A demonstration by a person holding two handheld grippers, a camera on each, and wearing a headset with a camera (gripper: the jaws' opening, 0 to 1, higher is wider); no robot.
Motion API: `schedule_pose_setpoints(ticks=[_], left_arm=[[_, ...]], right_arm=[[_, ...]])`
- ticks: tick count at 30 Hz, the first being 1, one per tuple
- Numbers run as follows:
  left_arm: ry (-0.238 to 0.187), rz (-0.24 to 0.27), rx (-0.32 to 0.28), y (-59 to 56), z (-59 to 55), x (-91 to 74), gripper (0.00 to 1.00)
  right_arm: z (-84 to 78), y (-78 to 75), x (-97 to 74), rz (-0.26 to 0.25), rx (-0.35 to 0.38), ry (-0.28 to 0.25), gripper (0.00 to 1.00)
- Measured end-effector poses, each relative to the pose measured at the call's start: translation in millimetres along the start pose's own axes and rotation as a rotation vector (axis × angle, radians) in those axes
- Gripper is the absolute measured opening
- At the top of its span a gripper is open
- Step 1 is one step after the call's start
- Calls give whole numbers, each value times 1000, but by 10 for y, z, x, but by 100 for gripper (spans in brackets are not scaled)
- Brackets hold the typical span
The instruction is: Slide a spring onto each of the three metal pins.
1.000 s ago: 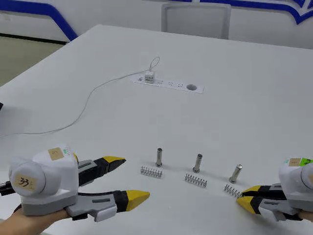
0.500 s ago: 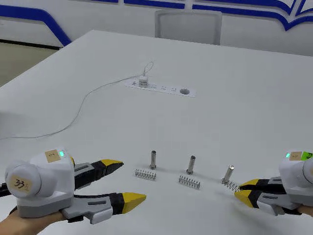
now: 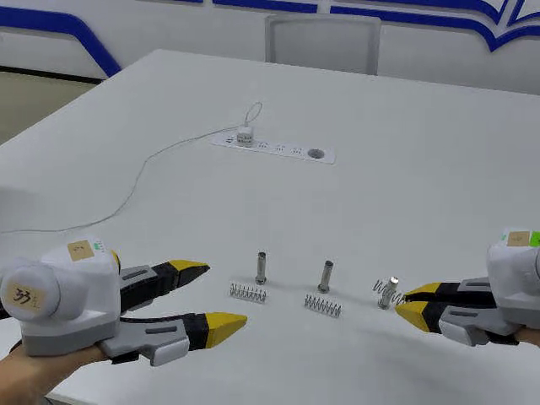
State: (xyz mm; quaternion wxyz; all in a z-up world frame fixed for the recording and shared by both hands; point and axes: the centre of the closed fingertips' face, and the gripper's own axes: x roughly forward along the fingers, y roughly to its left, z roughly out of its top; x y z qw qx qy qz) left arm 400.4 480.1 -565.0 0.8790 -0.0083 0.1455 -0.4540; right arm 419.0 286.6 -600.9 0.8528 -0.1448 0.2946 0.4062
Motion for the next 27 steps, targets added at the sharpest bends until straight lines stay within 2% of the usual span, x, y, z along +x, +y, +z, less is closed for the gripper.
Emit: schedule_pose_setpoints(ticks=[3,8,16,21,27], left_arm=[[-14,-6,8,-24,70,39,56],[-29,-35,16,-83,183,110,55],[-22,-86,61,-130,340,230,55],[-21,-103,79,-140,405,303,54],[-1,-147,111,-243,431,387,53]], right_arm=[[80,62,-3,9,-45,4,11],[165,128,-11,27,-62,-10,11],[267,215,-57,45,-82,-13,11],[325,247,-86,49,-99,-15,11],[418,279,-127,43,-92,-19,11]])
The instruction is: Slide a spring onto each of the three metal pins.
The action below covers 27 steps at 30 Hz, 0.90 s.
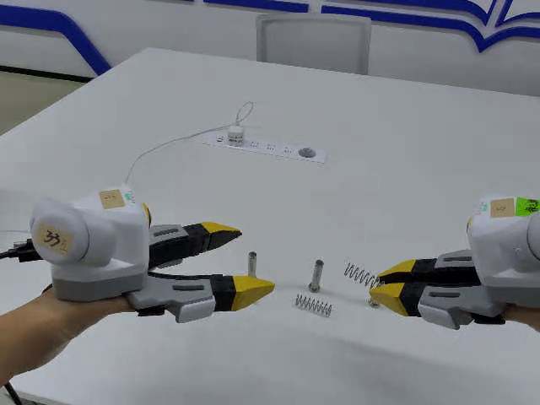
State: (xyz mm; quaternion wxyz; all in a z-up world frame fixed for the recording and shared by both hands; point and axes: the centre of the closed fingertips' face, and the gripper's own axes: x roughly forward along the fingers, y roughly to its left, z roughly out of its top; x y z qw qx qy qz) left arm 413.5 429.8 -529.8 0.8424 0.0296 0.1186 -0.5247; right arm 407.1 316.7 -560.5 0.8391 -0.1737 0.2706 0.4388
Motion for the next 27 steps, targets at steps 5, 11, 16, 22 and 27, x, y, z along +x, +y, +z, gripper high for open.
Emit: schedule_pose_setpoints(ticks=[5,11,16,22,27], left_arm=[[-10,-24,-2,-54,66,107,50],[5,-79,0,-152,101,201,46],[20,-102,15,-201,90,232,44],[37,-130,28,-256,69,259,41],[61,-162,45,-332,15,293,39]], right_arm=[[71,94,6,15,-40,-1,11],[95,140,27,18,-112,7,11],[117,176,47,33,-119,5,11],[214,297,52,74,-152,-3,11],[254,366,66,98,-190,6,11]])
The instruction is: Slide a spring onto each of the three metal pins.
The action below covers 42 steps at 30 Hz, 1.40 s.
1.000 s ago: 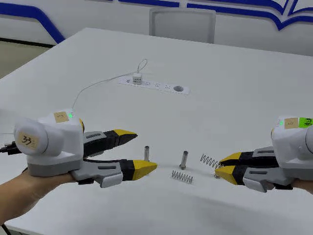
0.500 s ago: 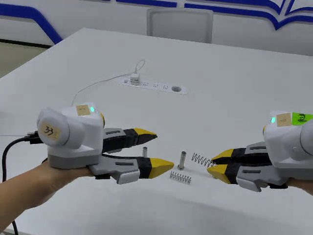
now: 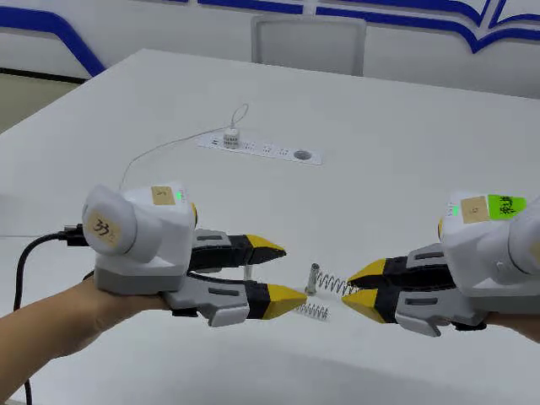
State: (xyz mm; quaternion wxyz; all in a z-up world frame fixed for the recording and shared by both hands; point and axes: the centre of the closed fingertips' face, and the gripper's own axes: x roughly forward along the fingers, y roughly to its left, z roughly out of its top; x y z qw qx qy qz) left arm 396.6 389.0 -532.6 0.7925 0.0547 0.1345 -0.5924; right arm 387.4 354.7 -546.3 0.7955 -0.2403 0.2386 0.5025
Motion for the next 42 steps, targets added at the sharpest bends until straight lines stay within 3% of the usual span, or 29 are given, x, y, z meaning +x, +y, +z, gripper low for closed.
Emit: schedule_pose_setpoints(ticks=[7,11,28,42], left_arm=[[-17,-29,-1,-66,63,41,36],[14,-48,27,-93,20,59,33],[46,-102,51,-203,-31,80,23],[107,-162,91,-283,-58,100,16]], right_arm=[[32,57,41,19,-7,-1,11],[58,90,59,27,-12,-7,11],[101,231,79,73,-61,-4,11],[150,266,67,97,-112,-10,11]])
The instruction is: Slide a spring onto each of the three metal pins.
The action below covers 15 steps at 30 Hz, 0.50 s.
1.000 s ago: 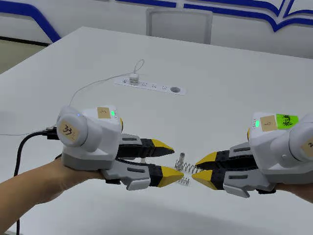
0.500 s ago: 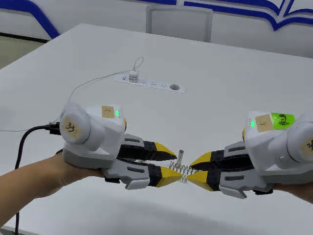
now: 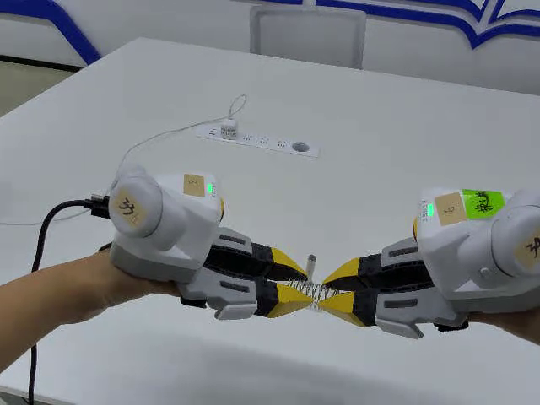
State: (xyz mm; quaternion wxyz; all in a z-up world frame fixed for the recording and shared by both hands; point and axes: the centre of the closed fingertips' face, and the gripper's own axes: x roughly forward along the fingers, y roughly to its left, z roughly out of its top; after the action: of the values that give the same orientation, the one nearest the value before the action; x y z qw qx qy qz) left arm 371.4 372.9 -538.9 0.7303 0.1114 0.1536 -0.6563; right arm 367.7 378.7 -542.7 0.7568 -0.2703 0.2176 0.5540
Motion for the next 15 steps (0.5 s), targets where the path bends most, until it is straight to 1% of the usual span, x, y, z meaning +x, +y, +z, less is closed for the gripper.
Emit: schedule_pose_setpoints(ticks=[3,6,8,10,12,15], left_arm=[[10,-8,11,-17,-8,14,15],[25,-8,46,-32,-6,23,14],[40,-11,90,-36,-21,27,12],[55,-7,151,-34,-35,33,11],[64,-8,161,-49,-47,41,11],[65,-7,173,-44,-50,41,10]], right_arm=[[-3,4,-5,12,-16,8,11],[-9,1,-8,17,-27,13,11],[-16,2,-8,18,-35,14,11],[-26,0,1,13,-38,18,11],[-36,5,7,12,-49,25,11],[-43,4,6,7,-68,29,11]])
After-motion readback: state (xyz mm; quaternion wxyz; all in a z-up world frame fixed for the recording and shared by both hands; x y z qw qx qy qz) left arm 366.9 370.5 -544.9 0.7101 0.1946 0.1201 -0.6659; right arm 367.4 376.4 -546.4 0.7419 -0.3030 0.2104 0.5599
